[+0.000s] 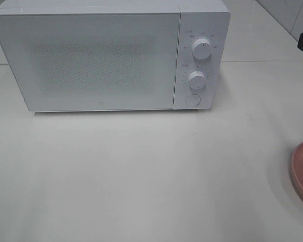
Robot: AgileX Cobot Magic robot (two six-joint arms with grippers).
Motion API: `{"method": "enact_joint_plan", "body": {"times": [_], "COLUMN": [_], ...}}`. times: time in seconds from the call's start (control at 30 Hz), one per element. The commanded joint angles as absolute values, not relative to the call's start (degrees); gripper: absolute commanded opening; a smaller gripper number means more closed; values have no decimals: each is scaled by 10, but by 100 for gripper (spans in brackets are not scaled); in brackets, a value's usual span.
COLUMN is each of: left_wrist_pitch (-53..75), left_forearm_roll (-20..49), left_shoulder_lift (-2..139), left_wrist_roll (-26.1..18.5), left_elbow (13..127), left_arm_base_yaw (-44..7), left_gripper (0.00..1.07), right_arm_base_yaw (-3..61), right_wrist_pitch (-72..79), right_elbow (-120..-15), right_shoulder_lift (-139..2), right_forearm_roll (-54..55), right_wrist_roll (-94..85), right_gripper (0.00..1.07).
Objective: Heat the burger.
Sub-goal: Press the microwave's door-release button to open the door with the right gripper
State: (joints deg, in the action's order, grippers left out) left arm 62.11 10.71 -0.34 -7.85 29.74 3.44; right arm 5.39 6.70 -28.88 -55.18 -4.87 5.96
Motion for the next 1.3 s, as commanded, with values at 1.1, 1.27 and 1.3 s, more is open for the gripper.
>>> {"method": "enact_joint_plan", "body": {"times": [1.1, 1.27, 1.3], "left_wrist_pitch": [613, 613, 613], "left_forearm_roll": [107, 107, 107], "left_shoulder_lift": [-13, -13, -13], "left_wrist_roll": [-74, -74, -74], "left_elbow": [296, 296, 296], "left_arm_base_yaw": [34, 34, 34], "left_gripper": [100, 100, 100], "right_arm_base_yaw": [93, 157, 182], "right_wrist_pitch": [431, 451, 464], "right_elbow": [-151, -151, -151], "right_shoulder_lift": [-708, -755, -771], "right_forearm_roll": [0, 53, 75], "right_wrist_roll": [6, -42, -56], "right_gripper": [74, 74, 74]}}
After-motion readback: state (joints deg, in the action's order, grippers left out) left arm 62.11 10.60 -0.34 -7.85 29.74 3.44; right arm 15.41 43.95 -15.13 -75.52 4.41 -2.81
